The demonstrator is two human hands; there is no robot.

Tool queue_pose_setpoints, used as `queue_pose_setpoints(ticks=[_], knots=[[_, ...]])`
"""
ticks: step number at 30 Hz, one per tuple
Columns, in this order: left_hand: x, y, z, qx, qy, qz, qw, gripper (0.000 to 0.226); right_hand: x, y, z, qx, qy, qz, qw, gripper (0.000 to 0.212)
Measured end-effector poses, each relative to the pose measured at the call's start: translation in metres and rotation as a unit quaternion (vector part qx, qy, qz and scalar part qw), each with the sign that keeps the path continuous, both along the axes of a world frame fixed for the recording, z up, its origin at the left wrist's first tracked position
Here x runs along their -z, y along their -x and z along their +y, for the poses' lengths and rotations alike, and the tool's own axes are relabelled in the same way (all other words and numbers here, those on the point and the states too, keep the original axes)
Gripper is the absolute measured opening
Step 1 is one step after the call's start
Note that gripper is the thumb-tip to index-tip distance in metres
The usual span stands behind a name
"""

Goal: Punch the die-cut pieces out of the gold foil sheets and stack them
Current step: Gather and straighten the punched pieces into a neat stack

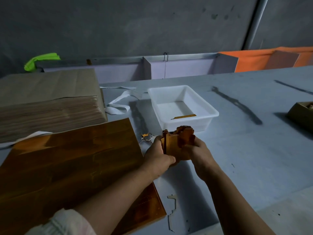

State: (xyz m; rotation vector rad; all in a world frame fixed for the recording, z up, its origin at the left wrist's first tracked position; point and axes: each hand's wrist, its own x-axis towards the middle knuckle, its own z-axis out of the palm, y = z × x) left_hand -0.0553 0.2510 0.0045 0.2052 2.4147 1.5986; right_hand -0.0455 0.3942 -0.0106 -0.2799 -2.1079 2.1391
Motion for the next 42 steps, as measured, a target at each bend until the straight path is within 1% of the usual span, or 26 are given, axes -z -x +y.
queue_pose_setpoints(ticks=[3, 6, 9, 12, 13, 15, 17, 18, 19, 21, 22, 23, 25, 28, 29, 30, 32, 34, 36, 37, 38, 39, 41, 42], knots=[[0.001, 0.001, 0.003, -0.019, 0.005, 0.014, 1.000, 0.052, 0.000, 0.001, -0.001, -0.007, -0.003, 0.009, 1.000, 0.045], [0.002, 0.002, 0.005, -0.029, 0.031, 0.022, 0.999, 0.036, 0.006, 0.000, -0.003, -0.020, -0.021, -0.005, 1.000, 0.048], [0.006, 0.001, 0.005, -0.035, 0.056, 0.021, 0.998, 0.020, 0.014, -0.003, -0.005, -0.029, -0.045, -0.034, 0.998, 0.041], [0.007, 0.001, 0.005, -0.047, 0.044, 0.015, 0.998, 0.011, 0.012, -0.004, -0.003, -0.020, -0.060, -0.045, 0.997, 0.038], [0.006, 0.002, 0.005, -0.052, 0.022, 0.003, 0.998, 0.012, 0.009, -0.004, -0.001, -0.007, -0.060, -0.042, 0.997, 0.036], [0.004, 0.003, 0.002, -0.064, -0.072, -0.055, 0.994, 0.016, 0.000, -0.003, 0.004, 0.008, -0.043, -0.035, 0.998, 0.024], [0.001, 0.005, -0.002, -0.071, -0.194, -0.136, 0.969, 0.018, -0.011, -0.004, 0.007, -0.010, -0.017, -0.037, 0.999, 0.014], [0.000, 0.006, -0.004, -0.068, -0.242, -0.166, 0.954, 0.019, -0.017, -0.004, 0.007, -0.025, -0.016, -0.040, 0.999, 0.013], [-0.001, 0.006, -0.005, -0.064, -0.266, -0.183, 0.944, 0.019, -0.022, -0.005, 0.006, -0.035, -0.030, -0.041, 0.998, 0.012], [-0.001, 0.007, -0.008, -0.066, -0.249, -0.176, 0.950, 0.020, -0.030, -0.005, 0.002, -0.029, -0.100, -0.029, 0.994, 0.012], [-0.002, 0.009, -0.010, -0.078, -0.220, -0.158, 0.959, 0.020, -0.034, -0.004, 0.001, -0.009, -0.159, -0.015, 0.987, 0.013], [-0.003, 0.010, -0.012, -0.096, -0.191, -0.138, 0.967, 0.020, -0.037, -0.004, -0.001, 0.020, -0.235, 0.003, 0.972, 0.014], [-0.006, 0.014, -0.020, -0.139, -0.168, -0.113, 0.969, 0.020, -0.039, -0.004, -0.003, 0.067, -0.383, 0.048, 0.920, 0.014], [-0.010, 0.017, -0.031, -0.189, -0.193, -0.099, 0.958, 0.027, -0.033, -0.006, -0.009, 0.092, -0.523, 0.104, 0.841, 0.014], [-0.010, 0.017, -0.034, -0.195, -0.199, -0.095, 0.956, 0.028, -0.028, -0.005, -0.011, 0.083, -0.552, 0.102, 0.823, 0.018], [-0.010, 0.016, -0.036, -0.197, -0.202, -0.092, 0.955, 0.029, -0.023, -0.005, -0.013, 0.066, -0.568, 0.087, 0.816, 0.023], [-0.008, 0.014, -0.040, -0.189, -0.198, -0.090, 0.958, 0.029, -0.013, -0.006, -0.014, 0.024, -0.578, 0.029, 0.815, 0.032], [-0.006, 0.011, -0.042, -0.173, -0.195, -0.089, 0.961, 0.029, -0.009, -0.006, -0.013, -0.001, -0.586, -0.012, 0.810, 0.031], [-0.005, 0.011, -0.044, -0.159, -0.184, -0.087, 0.966, 0.027, -0.012, -0.005, -0.013, 0.002, -0.574, -0.010, 0.819, 0.028], [-0.006, 0.011, -0.044, -0.154, -0.177, -0.085, 0.968, 0.027, -0.016, -0.005, -0.012, 0.011, -0.557, -0.003, 0.831, 0.021], [-0.007, 0.012, -0.045, -0.150, -0.171, -0.082, 0.970, 0.027, -0.020, -0.003, -0.011, 0.019, -0.521, -0.001, 0.853, 0.013], [-0.009, 0.013, -0.046, -0.148, -0.164, -0.076, 0.972, 0.027, -0.026, -0.001, -0.008, 0.020, -0.472, -0.009, 0.882, 0.014], [-0.014, 0.016, -0.049, -0.136, -0.151, -0.066, 0.977, 0.032, -0.038, -0.002, -0.004, -0.014, -0.356, -0.036, 0.934, 0.021], [-0.018, 0.017, -0.052, -0.125, -0.149, -0.067, 0.979, 0.034, -0.044, -0.003, -0.002, -0.040, -0.308, -0.048, 0.949, 0.021]])
